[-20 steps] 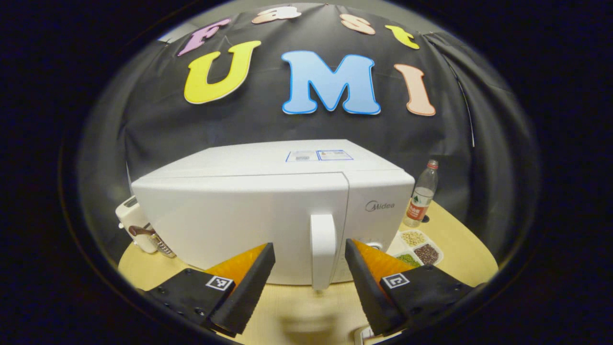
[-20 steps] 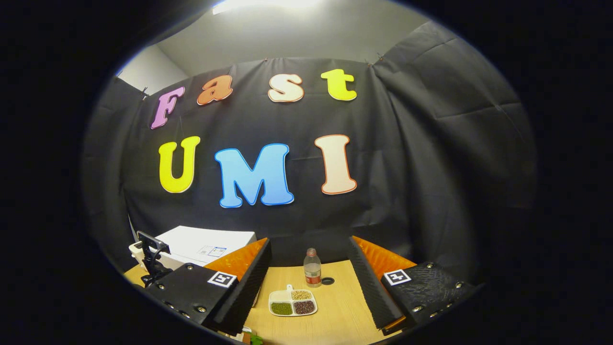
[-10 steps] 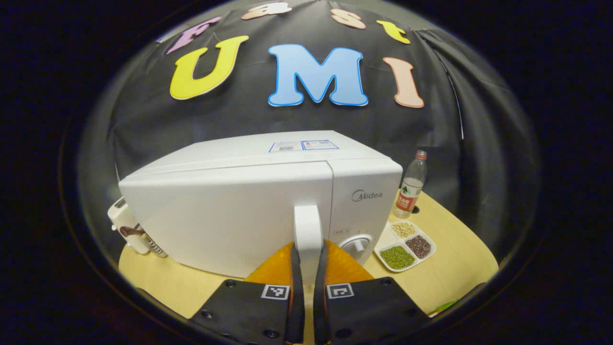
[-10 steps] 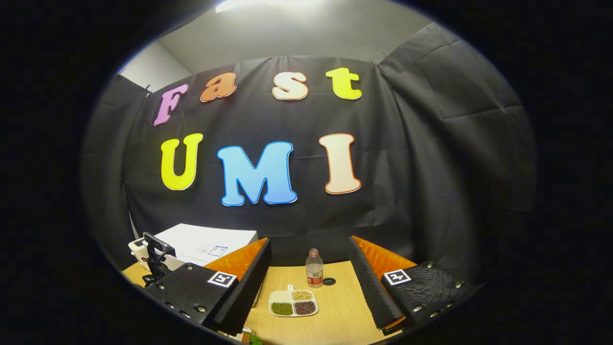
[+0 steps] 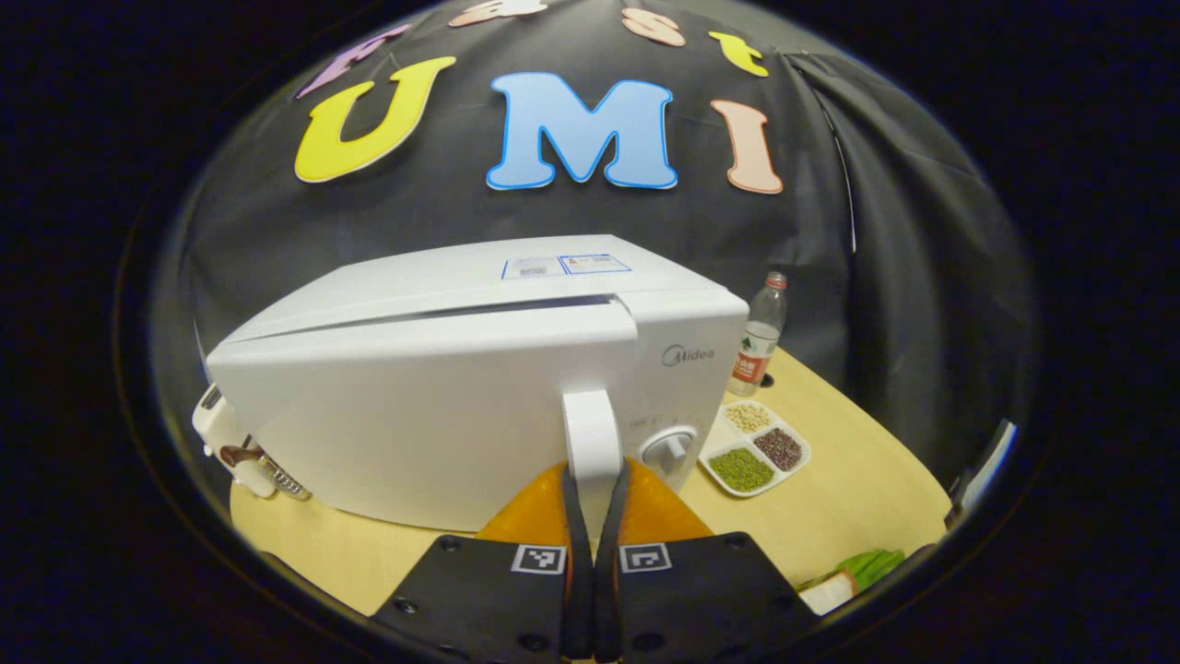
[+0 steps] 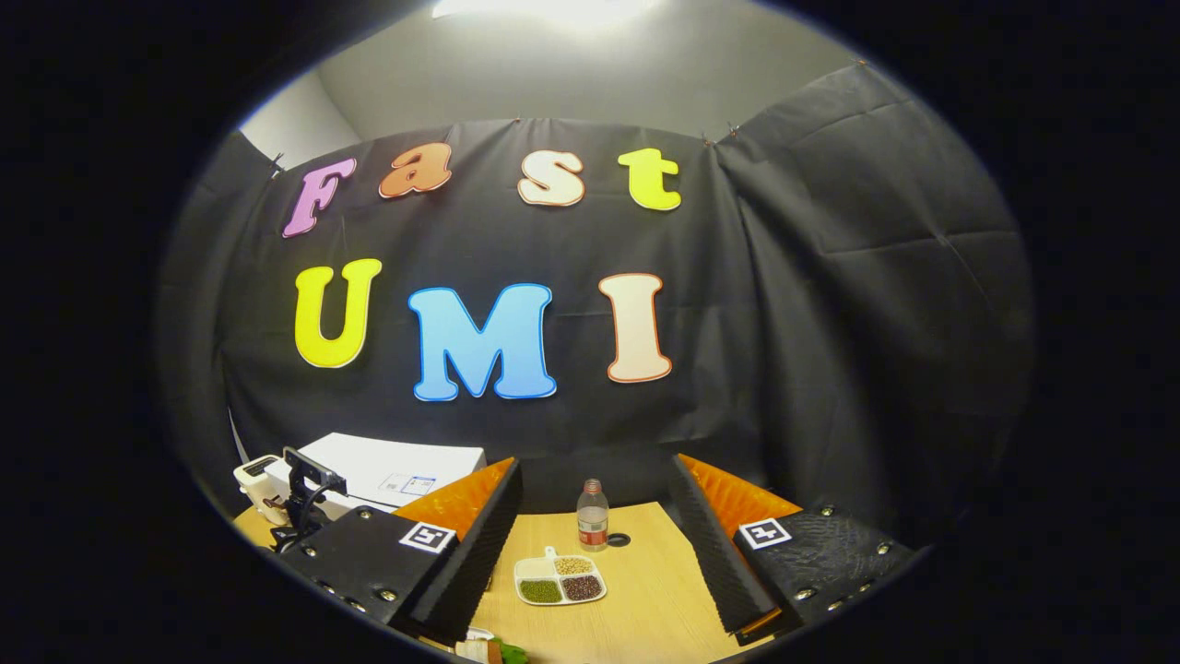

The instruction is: Open the microwave oven with the left hand, put the food in, and close the microwave oven.

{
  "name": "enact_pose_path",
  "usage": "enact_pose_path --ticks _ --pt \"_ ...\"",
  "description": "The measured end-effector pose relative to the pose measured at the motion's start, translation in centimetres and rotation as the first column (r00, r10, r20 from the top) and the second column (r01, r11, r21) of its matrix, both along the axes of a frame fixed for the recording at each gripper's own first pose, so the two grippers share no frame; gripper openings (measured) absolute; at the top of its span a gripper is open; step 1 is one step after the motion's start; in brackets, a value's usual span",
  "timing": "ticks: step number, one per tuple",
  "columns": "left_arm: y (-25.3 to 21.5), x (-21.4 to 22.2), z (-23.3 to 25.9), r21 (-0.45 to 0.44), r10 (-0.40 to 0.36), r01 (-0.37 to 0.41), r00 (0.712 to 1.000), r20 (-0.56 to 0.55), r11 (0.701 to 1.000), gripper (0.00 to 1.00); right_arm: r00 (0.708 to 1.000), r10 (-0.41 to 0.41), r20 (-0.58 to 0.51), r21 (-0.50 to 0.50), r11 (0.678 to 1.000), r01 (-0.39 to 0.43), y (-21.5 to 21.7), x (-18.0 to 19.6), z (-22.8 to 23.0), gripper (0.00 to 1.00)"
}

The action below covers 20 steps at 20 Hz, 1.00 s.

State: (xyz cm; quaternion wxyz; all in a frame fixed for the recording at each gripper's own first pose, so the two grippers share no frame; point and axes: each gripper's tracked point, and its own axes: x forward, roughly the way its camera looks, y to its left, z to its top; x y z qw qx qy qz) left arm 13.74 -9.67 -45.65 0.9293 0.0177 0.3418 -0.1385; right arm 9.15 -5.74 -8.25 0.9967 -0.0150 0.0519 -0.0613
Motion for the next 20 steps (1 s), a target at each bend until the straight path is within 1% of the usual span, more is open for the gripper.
enact_pose_path --ticks 2,3,5,9,12,16,20 --pt "0.9 -2.9 0.7 -0.003 -0.040 0.040 0.999 0.004 0.999 0.09 1.000 -0.006 0.001 -0.001 1.000 0.006 0.8 -0.2 -0.1 0.96" --pt "1.4 -4.3 1.0 -0.014 -0.050 0.050 0.999 -0.011 0.999 0.07 1.000 -0.002 -0.001 0.001 1.000 0.002 1.4 -0.3 -0.1 0.96" --pt "2.7 -6.8 1.6 -0.033 -0.068 0.067 0.997 -0.030 0.997 0.07 1.000 0.009 -0.009 0.004 1.000 -0.009 2.8 -0.4 -0.6 0.96" --pt "5.7 -11.7 2.7 -0.069 -0.128 0.125 0.990 -0.053 0.990 0.07 0.998 0.055 -0.012 0.010 0.998 -0.055 6.5 -0.5 -0.5 0.96" --pt "8.6 -14.9 3.4 -0.057 -0.173 0.170 0.983 -0.053 0.984 0.07 0.995 0.098 -0.002 0.001 0.995 -0.098 9.6 -0.5 -0.3 0.96" --pt "13.3 -18.8 4.2 -0.043 -0.174 0.172 0.982 -0.069 0.984 0.07 0.987 0.157 0.017 -0.010 0.988 -0.157 14.2 -0.9 0.1 0.96" --pt "19.2 -21.9 4.8 -0.015 -0.133 0.133 0.987 -0.086 0.991 0.07 0.977 0.211 0.019 0.011 0.977 -0.211 18.6 -1.4 0.0 0.96"
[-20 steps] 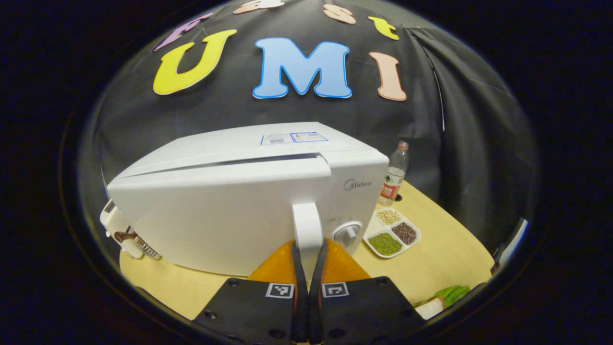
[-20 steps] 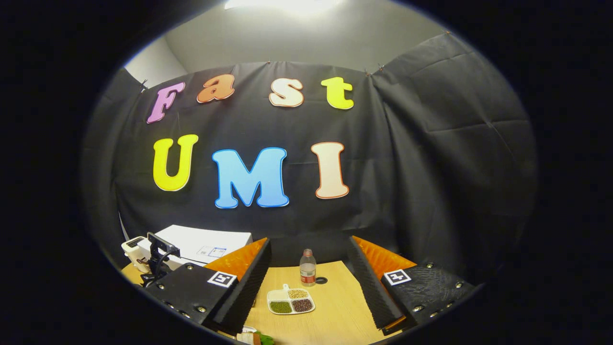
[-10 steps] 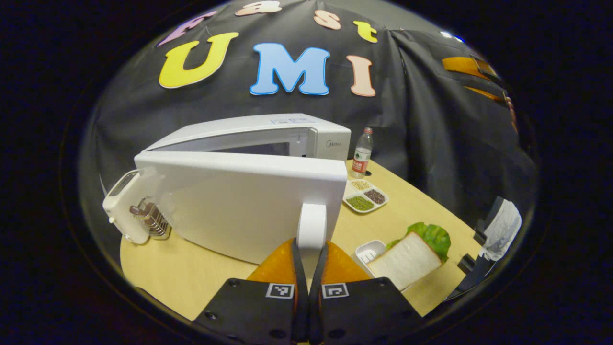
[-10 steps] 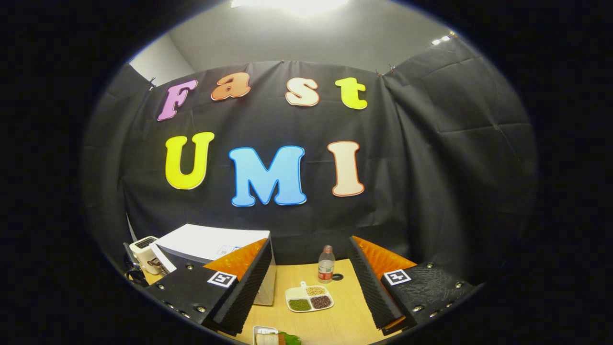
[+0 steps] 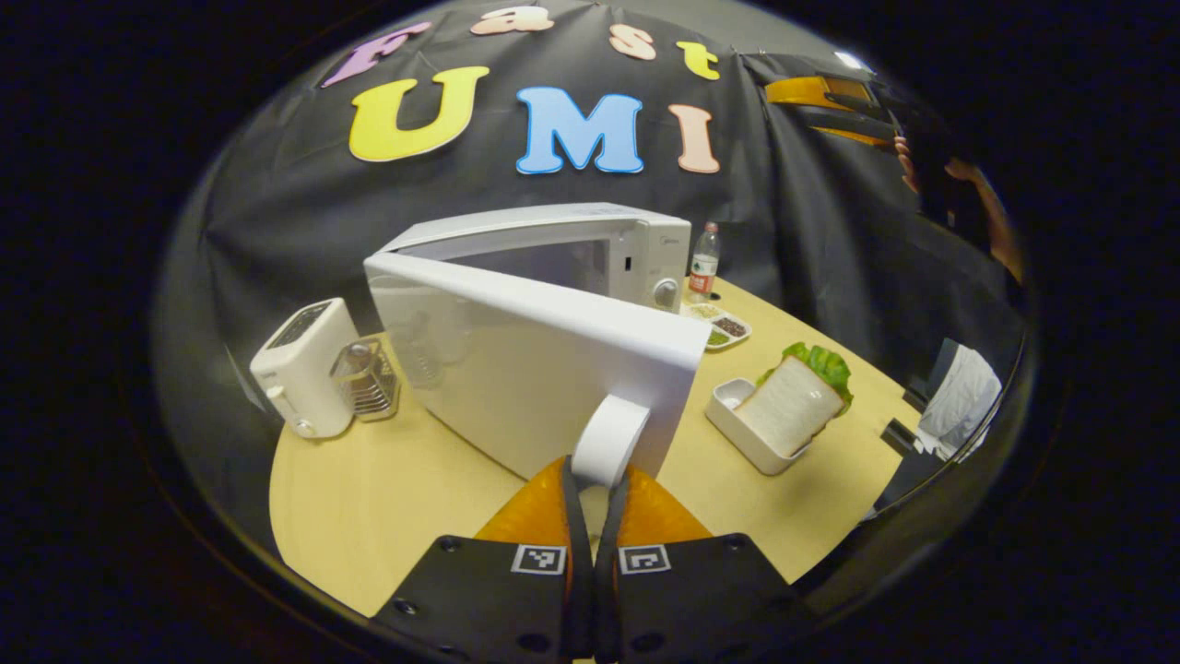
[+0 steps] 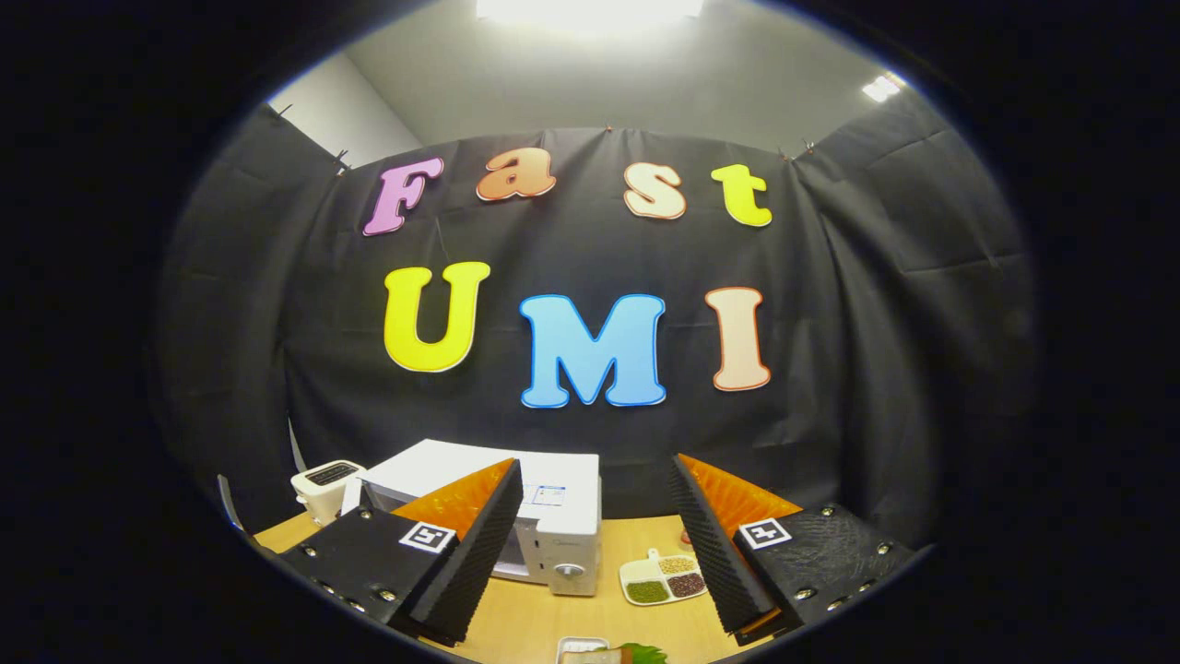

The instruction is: Open the microwave oven with the left hand, put the food in, and close the microwave oven.

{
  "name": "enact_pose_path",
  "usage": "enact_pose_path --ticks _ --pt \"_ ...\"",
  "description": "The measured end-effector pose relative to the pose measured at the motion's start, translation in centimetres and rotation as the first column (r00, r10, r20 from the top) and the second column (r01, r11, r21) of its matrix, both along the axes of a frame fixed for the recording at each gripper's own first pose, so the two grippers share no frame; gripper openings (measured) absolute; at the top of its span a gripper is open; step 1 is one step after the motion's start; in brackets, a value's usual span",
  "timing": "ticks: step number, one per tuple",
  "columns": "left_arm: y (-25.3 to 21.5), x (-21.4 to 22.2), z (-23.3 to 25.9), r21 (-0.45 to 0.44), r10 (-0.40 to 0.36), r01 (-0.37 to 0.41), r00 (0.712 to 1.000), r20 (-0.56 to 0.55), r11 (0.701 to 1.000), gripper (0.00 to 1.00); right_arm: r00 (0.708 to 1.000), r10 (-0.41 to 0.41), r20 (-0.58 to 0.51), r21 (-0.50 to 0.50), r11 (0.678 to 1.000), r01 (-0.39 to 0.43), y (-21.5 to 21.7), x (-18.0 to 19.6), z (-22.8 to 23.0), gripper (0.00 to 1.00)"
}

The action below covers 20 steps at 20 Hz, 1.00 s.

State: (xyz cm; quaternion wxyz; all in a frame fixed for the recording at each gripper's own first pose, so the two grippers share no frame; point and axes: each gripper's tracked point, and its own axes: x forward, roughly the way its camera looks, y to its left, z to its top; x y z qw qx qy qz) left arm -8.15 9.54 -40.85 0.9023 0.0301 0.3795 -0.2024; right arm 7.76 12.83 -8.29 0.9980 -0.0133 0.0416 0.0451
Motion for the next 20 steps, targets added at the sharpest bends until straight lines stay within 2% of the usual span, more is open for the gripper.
enact_pose_path --ticks 6,12,16,20 --pt "9.5 -2.6 0.2 0.041 0.050 -0.049 0.999 -0.008 0.998 0.07 0.998 0.058 -0.008 0.000 0.998 -0.058 4.8 -0.7 -0.1 0.96" --pt "17.4 -2.9 0.2 0.041 0.117 -0.117 0.993 0.011 0.992 0.07 0.995 0.096 -0.010 -0.025 0.995 -0.096 8.0 -0.8 0.1 0.96" --pt "21.0 -2.7 -0.1 0.025 0.159 -0.160 0.987 0.023 0.987 0.08 0.992 0.121 -0.029 -0.047 0.991 -0.122 9.3 -1.0 0.0 0.96" --pt "22.4 -2.6 -0.3 0.023 0.161 -0.162 0.986 0.039 0.987 0.07 0.992 0.118 -0.049 -0.035 0.992 -0.119 9.3 -1.3 -0.3 0.95"
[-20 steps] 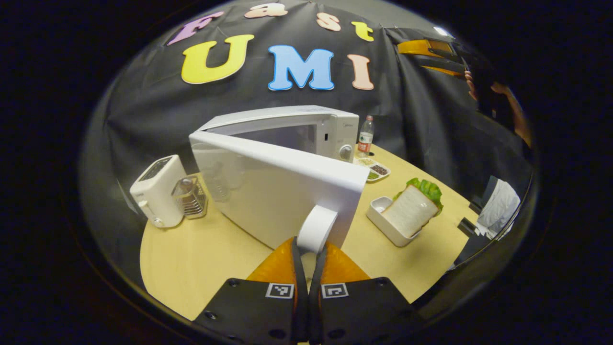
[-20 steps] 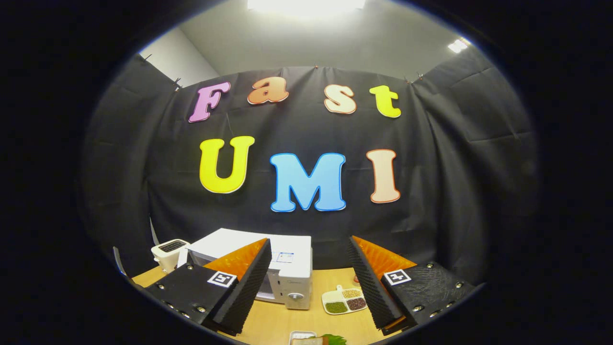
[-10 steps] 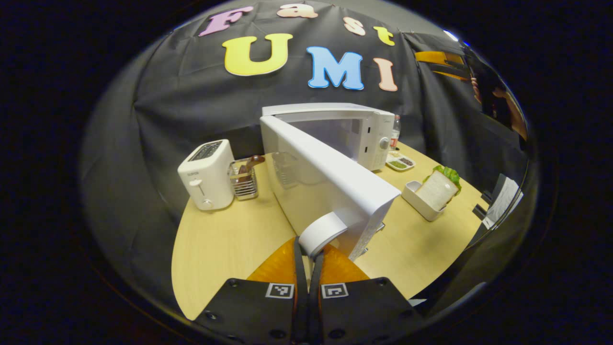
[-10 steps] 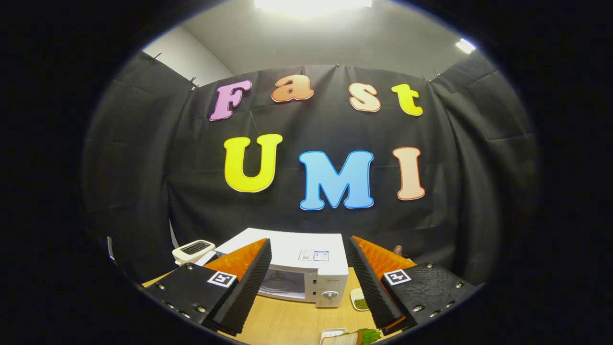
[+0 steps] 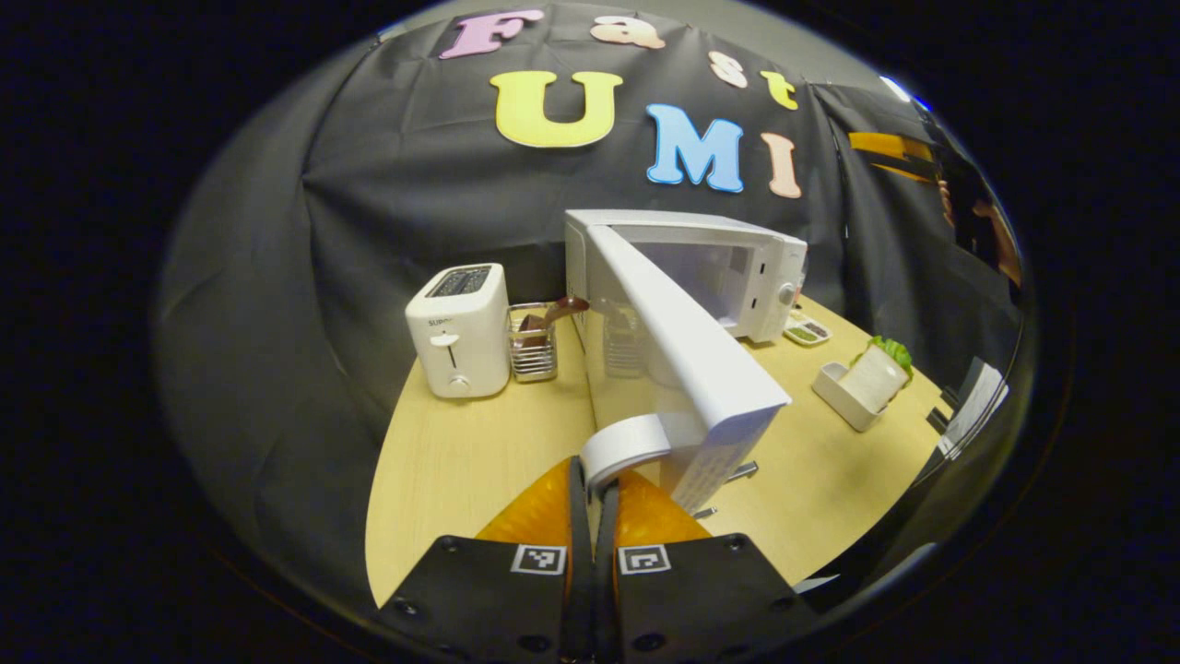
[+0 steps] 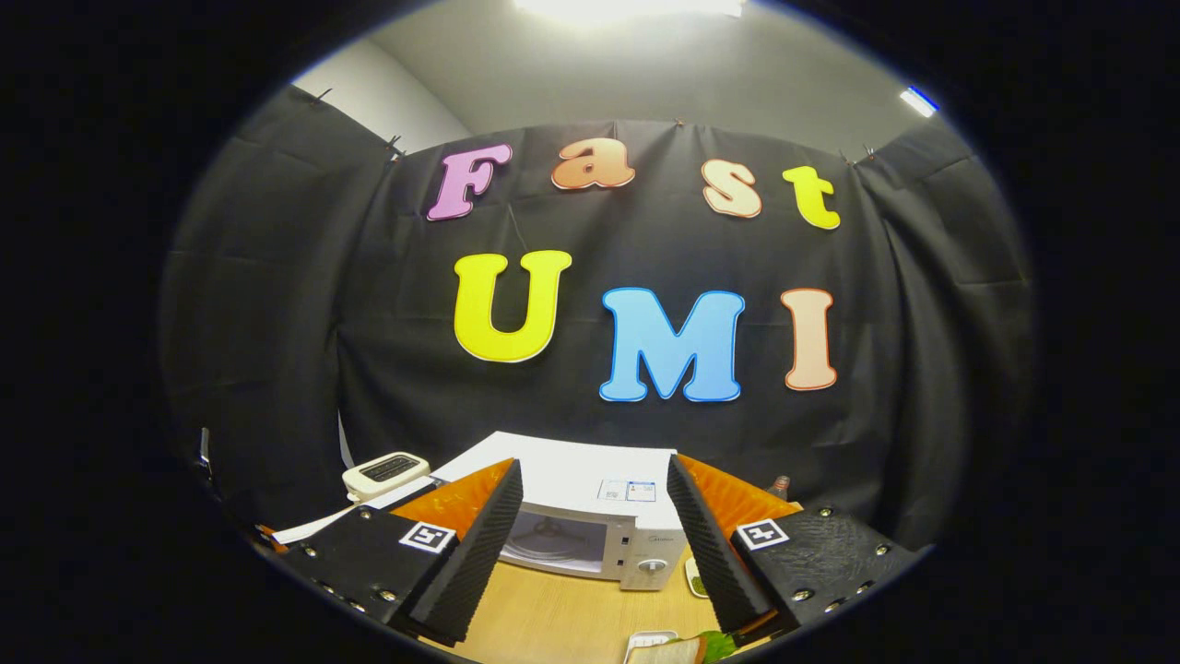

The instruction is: Open the microwave oven with the left hand, put the food in, and close the microwave oven.

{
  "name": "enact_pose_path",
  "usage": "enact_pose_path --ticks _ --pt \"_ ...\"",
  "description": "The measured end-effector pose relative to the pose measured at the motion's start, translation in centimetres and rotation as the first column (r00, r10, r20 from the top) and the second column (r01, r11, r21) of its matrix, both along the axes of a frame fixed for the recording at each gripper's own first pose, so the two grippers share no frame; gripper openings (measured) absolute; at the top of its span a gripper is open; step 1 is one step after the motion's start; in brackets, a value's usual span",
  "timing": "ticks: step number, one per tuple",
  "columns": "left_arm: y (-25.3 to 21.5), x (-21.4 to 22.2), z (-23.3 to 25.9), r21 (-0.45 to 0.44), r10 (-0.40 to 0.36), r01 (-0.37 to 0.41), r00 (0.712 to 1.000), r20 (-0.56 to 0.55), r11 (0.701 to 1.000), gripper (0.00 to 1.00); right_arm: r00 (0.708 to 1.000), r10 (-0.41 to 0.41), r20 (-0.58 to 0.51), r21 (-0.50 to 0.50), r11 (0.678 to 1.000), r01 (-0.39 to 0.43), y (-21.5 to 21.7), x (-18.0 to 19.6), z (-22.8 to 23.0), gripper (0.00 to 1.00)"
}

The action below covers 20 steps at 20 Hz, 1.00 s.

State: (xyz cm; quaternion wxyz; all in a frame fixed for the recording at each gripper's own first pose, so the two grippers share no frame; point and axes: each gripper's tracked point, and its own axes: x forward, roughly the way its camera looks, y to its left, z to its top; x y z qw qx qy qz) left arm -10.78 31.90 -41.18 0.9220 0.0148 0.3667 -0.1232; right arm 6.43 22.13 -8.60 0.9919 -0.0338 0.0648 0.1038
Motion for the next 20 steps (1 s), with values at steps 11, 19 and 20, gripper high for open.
enact_pose_path --ticks 11,19,20 --pt "1.5 -3.8 4.1 0.049 0.076 -0.079 0.995 0.071 0.996 0.16 0.999 -0.027 -0.017 -0.036 0.999 0.027 -3.8 -0.7 -1.6 0.95" --pt "-7.5 3.5 23.3 -0.079 0.192 -0.175 0.871 0.452 0.981 0.40 0.978 -0.117 -0.176 0.000 0.993 0.119 -12.2 -1.5 -7.8 0.95" --pt "-9.0 4.4 24.9 -0.113 0.196 -0.161 0.863 0.467 0.980 0.60 0.969 -0.114 -0.221 0.008 0.993 0.118 -12.8 -1.6 -9.2 0.95"
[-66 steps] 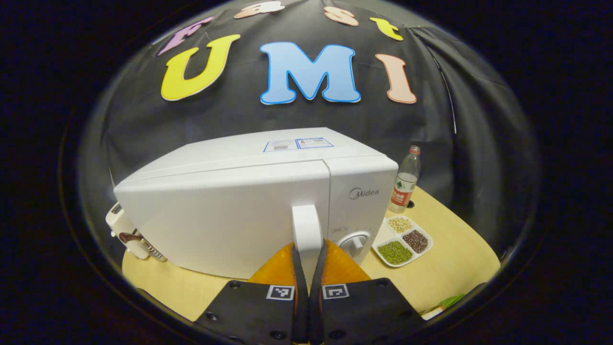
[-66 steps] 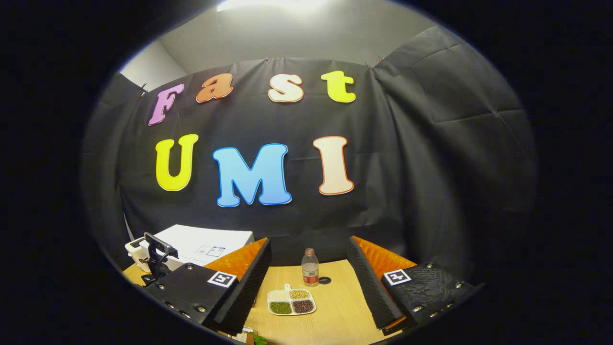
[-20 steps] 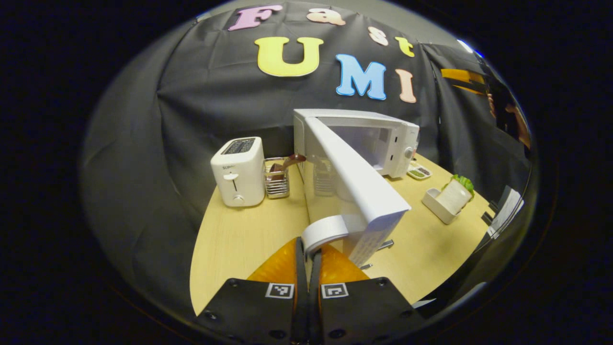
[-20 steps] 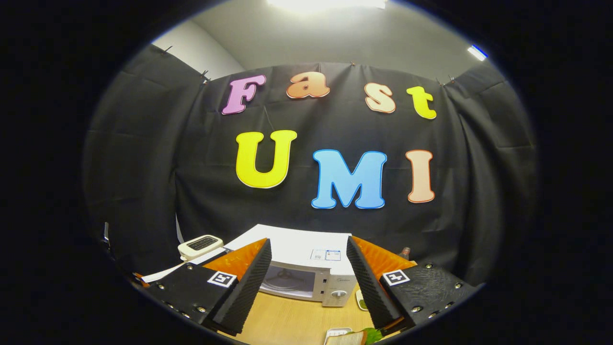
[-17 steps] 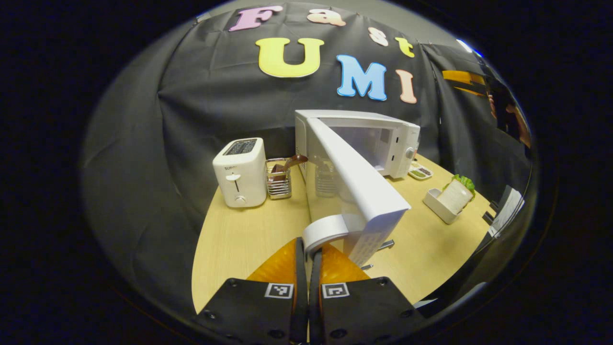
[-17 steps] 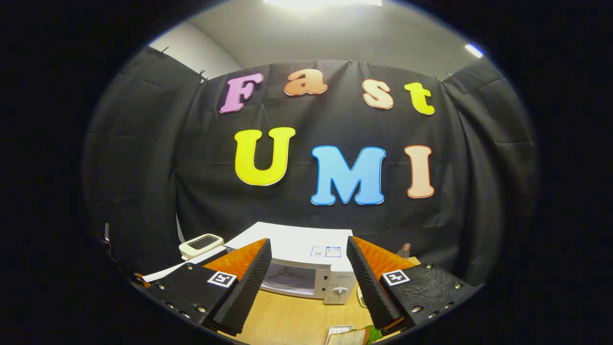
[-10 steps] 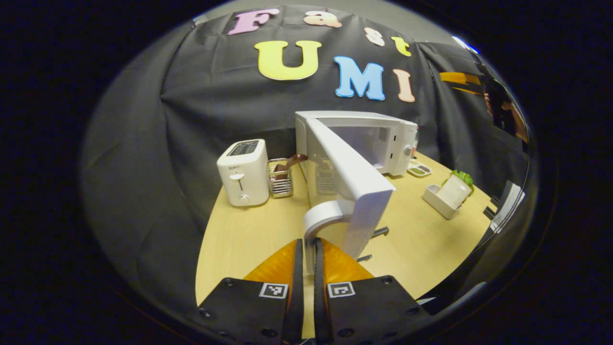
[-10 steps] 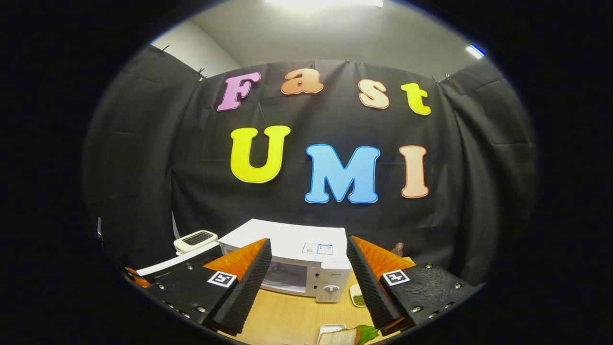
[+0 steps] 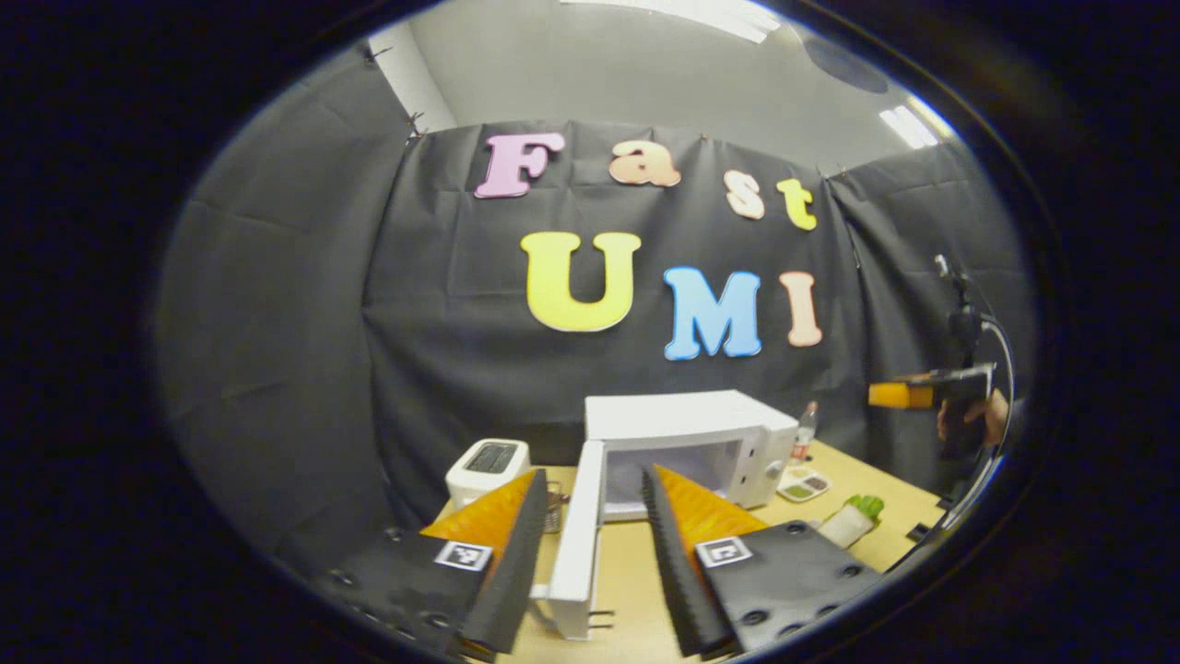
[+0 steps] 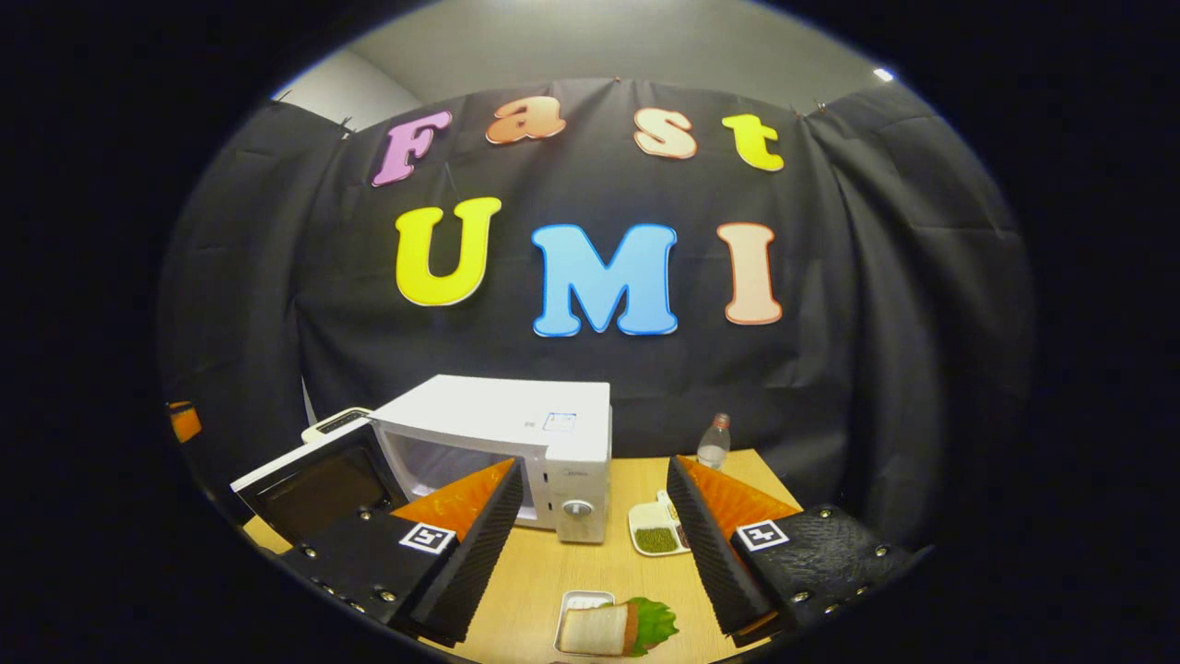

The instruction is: Open the microwave oven with the left hand, put the food in, and close the microwave oven.

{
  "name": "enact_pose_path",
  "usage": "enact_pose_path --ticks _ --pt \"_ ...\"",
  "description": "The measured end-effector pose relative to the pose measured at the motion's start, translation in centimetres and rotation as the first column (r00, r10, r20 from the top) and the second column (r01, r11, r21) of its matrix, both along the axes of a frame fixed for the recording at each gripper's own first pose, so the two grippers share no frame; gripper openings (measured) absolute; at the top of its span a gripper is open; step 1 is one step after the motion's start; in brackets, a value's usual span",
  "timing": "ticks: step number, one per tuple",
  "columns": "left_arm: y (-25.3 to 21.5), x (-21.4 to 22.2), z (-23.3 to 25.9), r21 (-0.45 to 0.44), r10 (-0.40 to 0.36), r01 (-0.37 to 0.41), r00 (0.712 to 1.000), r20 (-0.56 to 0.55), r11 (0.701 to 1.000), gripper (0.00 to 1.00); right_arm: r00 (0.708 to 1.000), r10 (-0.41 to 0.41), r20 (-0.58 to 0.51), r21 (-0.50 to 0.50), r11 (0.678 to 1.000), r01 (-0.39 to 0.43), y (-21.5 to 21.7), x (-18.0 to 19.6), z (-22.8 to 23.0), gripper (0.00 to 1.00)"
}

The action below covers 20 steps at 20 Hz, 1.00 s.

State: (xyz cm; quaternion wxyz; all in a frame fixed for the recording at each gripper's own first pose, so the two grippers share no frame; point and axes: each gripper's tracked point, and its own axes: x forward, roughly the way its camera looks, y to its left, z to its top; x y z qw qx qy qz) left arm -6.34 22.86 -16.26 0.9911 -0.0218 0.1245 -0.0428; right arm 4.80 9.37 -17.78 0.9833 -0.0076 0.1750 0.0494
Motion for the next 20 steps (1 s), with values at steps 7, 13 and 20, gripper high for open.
enact_pose_path --ticks 7,13,20 --pt "-10.0 6.5 4.6 -0.006 -0.083 0.085 0.986 0.142 0.996 0.96 0.978 -0.028 -0.209 0.049 0.998 0.039 -4.3 -2.4 -7.5 0.96" --pt "-13.1 9.1 4.4 -0.068 -0.088 0.099 0.986 0.144 0.993 0.96 0.909 -0.024 -0.417 0.084 0.994 0.065 -6.3 -5.7 -15.8 0.96" --pt "-14.6 9.9 1.4 -0.016 -0.101 0.102 0.992 0.077 0.995 0.97 0.793 0.054 -0.607 0.204 0.975 0.090 -5.9 -10.0 -22.4 0.96"
